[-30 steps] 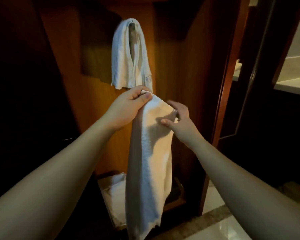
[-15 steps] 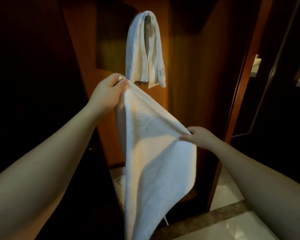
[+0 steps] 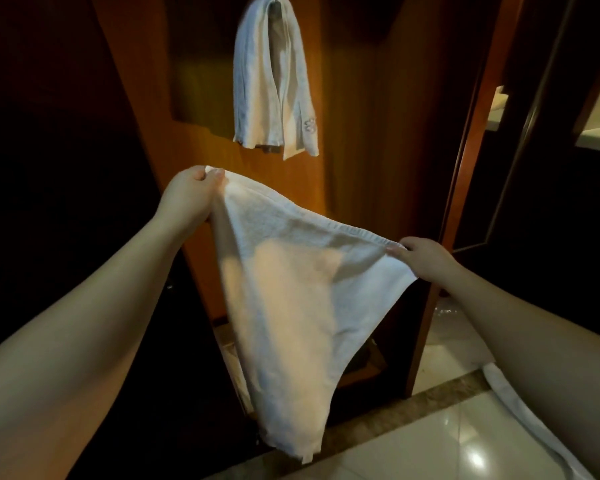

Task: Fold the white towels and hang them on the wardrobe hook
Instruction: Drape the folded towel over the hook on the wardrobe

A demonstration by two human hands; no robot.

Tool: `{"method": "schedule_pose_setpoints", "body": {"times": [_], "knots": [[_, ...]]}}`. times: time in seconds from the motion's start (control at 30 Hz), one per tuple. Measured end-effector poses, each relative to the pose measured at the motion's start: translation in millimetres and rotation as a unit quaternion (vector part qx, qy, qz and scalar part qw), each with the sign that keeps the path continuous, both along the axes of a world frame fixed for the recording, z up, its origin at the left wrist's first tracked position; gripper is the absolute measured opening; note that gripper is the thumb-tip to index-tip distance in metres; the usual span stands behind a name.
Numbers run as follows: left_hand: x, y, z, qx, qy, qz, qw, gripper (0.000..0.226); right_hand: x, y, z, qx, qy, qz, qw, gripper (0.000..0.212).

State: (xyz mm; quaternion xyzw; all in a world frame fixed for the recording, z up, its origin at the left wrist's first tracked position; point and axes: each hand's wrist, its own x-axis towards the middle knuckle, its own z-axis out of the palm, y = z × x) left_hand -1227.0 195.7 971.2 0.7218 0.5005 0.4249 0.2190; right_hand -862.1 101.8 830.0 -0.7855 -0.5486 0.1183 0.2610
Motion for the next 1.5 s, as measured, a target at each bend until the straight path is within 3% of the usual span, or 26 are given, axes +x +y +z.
{"method": "schedule_pose_setpoints", "body": {"times": [0.1, 0.23, 0.3, 0.37, 0.47, 0.53, 0.6, 0.67, 0.9, 0.97, 1.03, 1.13, 1.27, 1.5], "knots": [[0, 0, -10, -0.038, -0.014, -0.005, 0.999, 0.038, -5, -7, 9, -0.014, 0.020, 0.030, 0.999, 0.038], [2, -4, -34, -0.078, -0.044, -0.015, 0.996, 0.036, -25, -15, 25, -0.018, 0.071, 0.076, 0.994, 0.022], [6, -8, -49, -0.099, -0.055, -0.019, 0.993, 0.035, -35, -17, 26, -0.001, 0.128, 0.082, 0.988, 0.031], [11, -12, -64, -0.106, -0.062, -0.014, 0.992, 0.036, -45, -18, 20, 0.015, 0.240, 0.077, 0.968, 0.043], [13, -15, -86, -0.114, -0.072, 0.021, 0.991, 0.034, -55, -20, 6, 0.054, 0.450, 0.064, 0.889, 0.041], [7, -10, -98, -0.115, -0.064, 0.074, 0.989, 0.035, -52, -17, -3, 0.102, 0.535, -0.018, 0.838, 0.035], [-2, -4, -109, -0.142, -0.065, 0.123, 0.980, 0.037, -41, -13, -13, 0.130, 0.627, -0.132, 0.756, 0.030], [-9, 2, -122, -0.200, -0.075, 0.145, 0.966, 0.038, -31, -15, -21, 0.095, 0.670, -0.176, 0.715, 0.030], [2, -8, -142, -0.351, -0.152, 0.162, 0.910, 0.043, -59, -37, -20, -0.001, 0.667, -0.009, 0.745, 0.031], [5, -24, -142, -0.372, -0.192, 0.119, 0.900, 0.047, -76, -45, -15, -0.004, 0.673, 0.020, 0.740, 0.026], [4, -42, -147, -0.337, -0.216, 0.062, 0.914, 0.049, -93, -53, -12, -0.013, 0.662, 0.062, 0.747, 0.027], [8, -71, -149, -0.272, -0.216, -0.003, 0.938, 0.026, -116, -62, -9, -0.053, 0.532, 0.134, 0.835, 0.027], [15, -92, -148, -0.251, -0.243, -0.057, 0.935, 0.021, -138, -62, -11, -0.072, 0.296, 0.170, 0.937, 0.022], [15, -95, -157, -0.292, -0.248, -0.059, 0.922, 0.026, -150, -54, -29, 0.005, 0.094, 0.078, 0.992, 0.009]]}}
